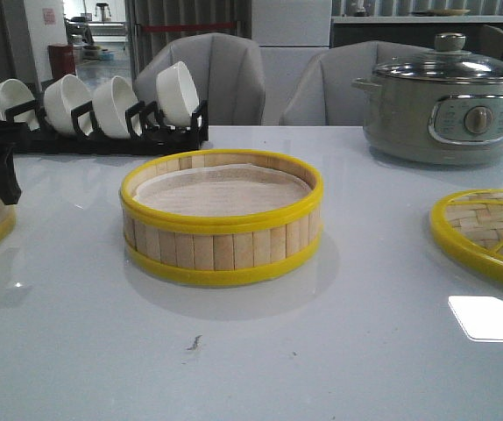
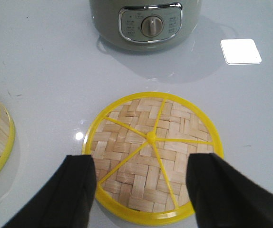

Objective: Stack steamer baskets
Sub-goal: 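Grasp the yellow rim of the steamer basket with the left gripper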

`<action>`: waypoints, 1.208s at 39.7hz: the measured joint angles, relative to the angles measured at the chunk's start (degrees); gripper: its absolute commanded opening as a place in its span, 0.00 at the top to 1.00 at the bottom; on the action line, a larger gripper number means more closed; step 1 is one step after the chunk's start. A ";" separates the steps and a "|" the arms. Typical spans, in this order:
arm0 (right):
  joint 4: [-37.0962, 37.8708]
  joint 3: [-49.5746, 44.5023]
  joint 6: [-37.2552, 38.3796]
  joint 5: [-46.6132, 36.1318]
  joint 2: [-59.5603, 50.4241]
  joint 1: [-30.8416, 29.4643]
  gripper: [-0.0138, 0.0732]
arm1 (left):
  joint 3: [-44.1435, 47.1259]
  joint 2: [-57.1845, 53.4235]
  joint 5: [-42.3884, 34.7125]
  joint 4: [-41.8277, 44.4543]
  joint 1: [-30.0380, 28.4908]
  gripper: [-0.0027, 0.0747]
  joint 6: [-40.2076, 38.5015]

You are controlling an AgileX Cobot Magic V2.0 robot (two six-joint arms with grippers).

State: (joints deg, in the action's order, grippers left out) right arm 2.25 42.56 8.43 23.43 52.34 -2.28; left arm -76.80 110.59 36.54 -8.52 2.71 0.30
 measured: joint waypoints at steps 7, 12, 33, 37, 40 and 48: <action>0.00 0.00 0.00 0.00 0.00 0.00 0.24 | 0.00 0.00 0.10 -0.35 0.00 0.82 0.00; 0.00 0.00 0.00 0.00 0.00 0.00 0.24 | -0.84 0.00 1.15 -0.35 0.85 0.85 0.10; 0.00 0.05 0.00 0.13 0.00 0.00 0.24 | -20.96 0.00 11.06 -0.10 19.48 0.85 0.10; 0.00 0.05 0.00 0.13 0.00 0.00 0.24 | -22.32 -0.10 11.21 -0.10 24.51 0.85 0.10; 0.00 0.05 0.00 0.13 0.00 0.00 0.24 | -22.58 -0.10 11.48 -0.10 28.89 0.85 1.04; 0.00 0.05 0.00 0.13 0.00 0.00 0.24 | -22.58 0.13 12.09 0.40 37.46 0.85 2.07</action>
State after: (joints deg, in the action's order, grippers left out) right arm 2.25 42.61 8.43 23.56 52.34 -2.28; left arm -99.38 110.72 48.63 -8.12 40.17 2.37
